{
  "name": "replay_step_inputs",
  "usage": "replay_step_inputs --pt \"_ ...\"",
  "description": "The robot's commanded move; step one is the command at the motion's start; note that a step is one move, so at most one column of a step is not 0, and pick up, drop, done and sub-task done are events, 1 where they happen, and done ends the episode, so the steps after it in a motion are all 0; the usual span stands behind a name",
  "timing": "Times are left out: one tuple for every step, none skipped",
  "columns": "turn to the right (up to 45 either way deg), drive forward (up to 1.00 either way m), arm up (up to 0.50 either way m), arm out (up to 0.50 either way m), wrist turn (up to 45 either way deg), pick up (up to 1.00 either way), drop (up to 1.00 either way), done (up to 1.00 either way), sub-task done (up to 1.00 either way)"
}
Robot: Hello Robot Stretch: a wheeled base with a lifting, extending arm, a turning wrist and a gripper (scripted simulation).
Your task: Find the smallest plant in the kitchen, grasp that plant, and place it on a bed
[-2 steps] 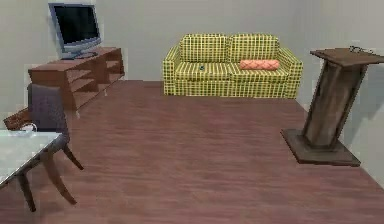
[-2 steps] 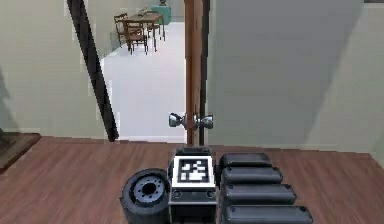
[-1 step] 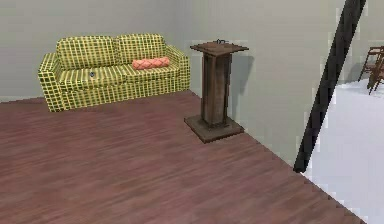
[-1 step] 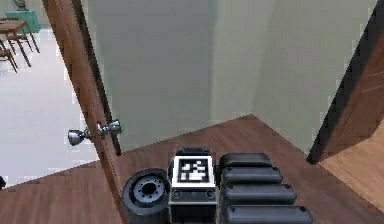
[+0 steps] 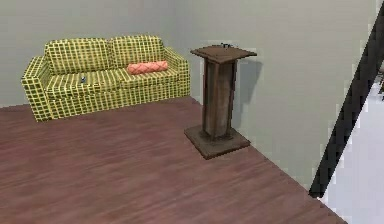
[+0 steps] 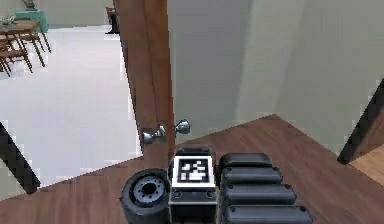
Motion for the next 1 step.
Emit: replay_step_inputs --pt "33.0 0.0 0.0 0.0 0.0 0.0 0.0 0.0 0.0"
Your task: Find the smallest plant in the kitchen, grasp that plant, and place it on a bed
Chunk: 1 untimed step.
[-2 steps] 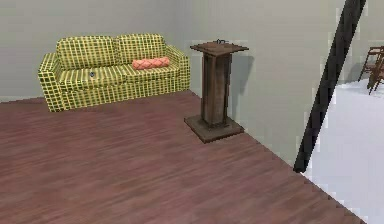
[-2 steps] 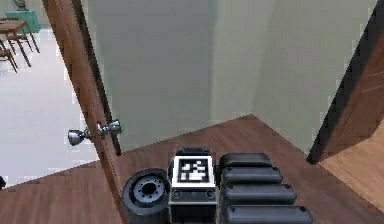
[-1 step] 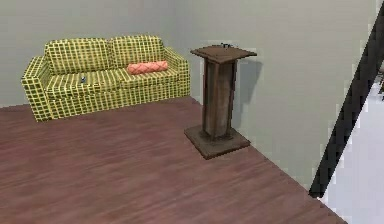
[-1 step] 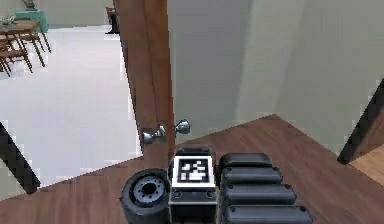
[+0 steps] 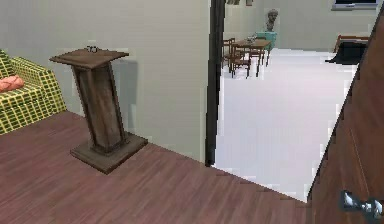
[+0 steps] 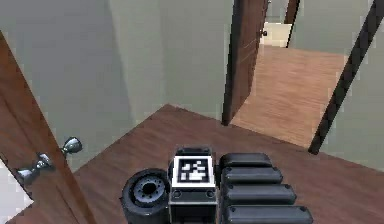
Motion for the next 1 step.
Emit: replay_step_inputs --pt "0.0 0.5 0.0 0.0 0.0 0.0 0.0 0.0 0.0"
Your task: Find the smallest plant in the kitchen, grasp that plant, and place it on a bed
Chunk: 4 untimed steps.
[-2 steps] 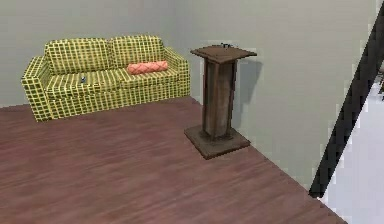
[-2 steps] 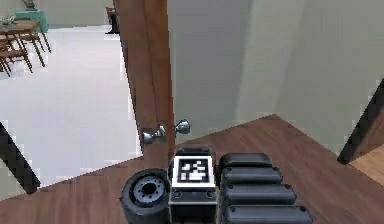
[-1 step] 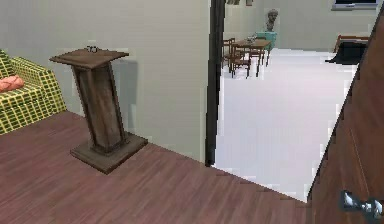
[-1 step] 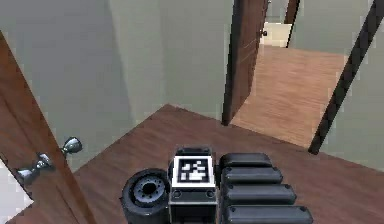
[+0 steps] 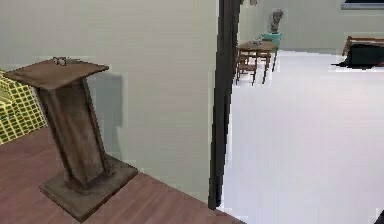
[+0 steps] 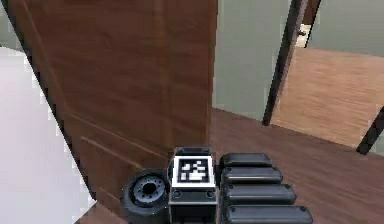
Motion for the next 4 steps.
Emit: replay_step_inputs --pt "30.0 0.0 0.0 0.0 0.0 0.0 0.0 0.0 0.0" --pt "0.0 1.0 0.0 0.0 0.0 0.0 0.0 0.0 0.0" --pt "0.0 1.0 0.0 0.0 0.0 0.0 0.0 0.0 0.0" --pt "3.0 0.0 0.0 0.0 0.0 0.0 0.0 0.0 0.0"
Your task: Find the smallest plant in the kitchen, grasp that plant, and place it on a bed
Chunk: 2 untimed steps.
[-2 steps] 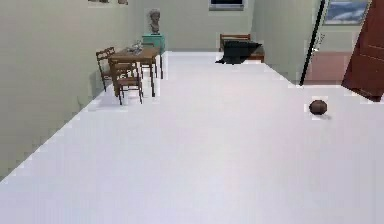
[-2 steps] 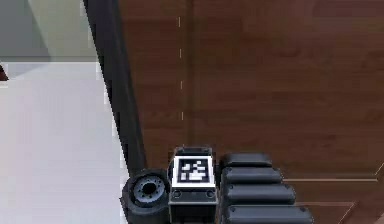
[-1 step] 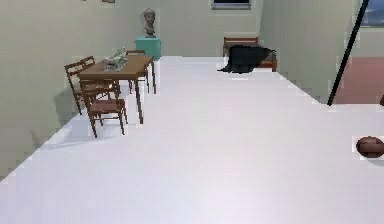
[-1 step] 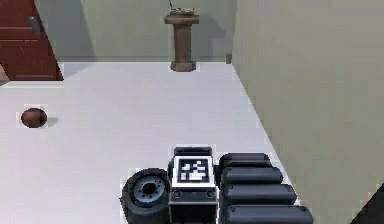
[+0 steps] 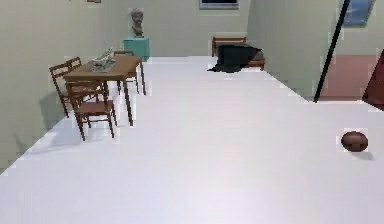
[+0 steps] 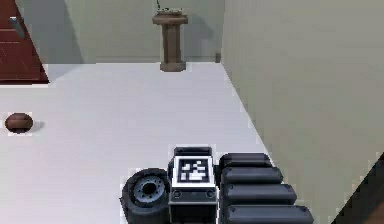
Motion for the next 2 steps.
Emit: replay_step_inputs --pt "0.0 1.0 0.0 0.0 0.0 0.0 0.0 0.0 0.0" --pt "0.0 1.0 0.0 0.0 0.0 0.0 0.0 0.0 0.0"
